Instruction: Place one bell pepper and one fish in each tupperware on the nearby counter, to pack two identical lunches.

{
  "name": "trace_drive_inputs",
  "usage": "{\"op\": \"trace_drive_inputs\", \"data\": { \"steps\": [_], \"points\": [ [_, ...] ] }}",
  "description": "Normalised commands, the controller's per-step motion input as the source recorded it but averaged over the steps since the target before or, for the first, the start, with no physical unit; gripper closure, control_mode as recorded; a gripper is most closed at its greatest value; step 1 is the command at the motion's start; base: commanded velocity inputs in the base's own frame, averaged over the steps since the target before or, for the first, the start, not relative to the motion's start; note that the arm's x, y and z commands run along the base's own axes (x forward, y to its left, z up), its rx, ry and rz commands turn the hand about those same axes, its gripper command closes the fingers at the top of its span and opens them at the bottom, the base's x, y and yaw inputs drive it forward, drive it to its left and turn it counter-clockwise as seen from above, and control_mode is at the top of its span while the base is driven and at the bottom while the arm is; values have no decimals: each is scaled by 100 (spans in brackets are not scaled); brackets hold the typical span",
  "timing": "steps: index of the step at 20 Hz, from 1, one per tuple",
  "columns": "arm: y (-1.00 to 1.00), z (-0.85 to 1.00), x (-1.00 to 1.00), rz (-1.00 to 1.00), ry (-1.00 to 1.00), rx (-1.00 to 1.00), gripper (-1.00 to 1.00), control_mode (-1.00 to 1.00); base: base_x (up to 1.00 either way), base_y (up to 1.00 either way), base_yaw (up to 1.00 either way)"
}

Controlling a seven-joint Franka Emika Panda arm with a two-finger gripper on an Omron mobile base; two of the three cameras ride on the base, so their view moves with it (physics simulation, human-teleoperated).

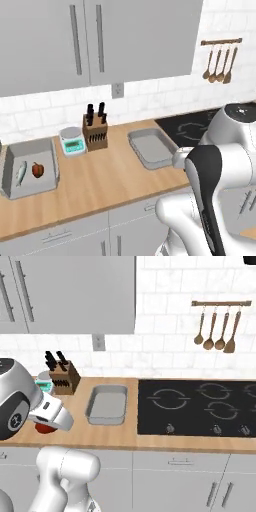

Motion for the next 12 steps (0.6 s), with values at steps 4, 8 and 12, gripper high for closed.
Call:
{"op": "trace_drive_inputs", "data": {
  "steps": [4,8,12],
  "points": [
    [0,0,0,0,0,0,100,100,20,-76,60],
    [0,0,0,0,0,0,100,100,31,-39,11],
    [0,0,0,0,0,0,100,100,13,22,0]
  ]
}}
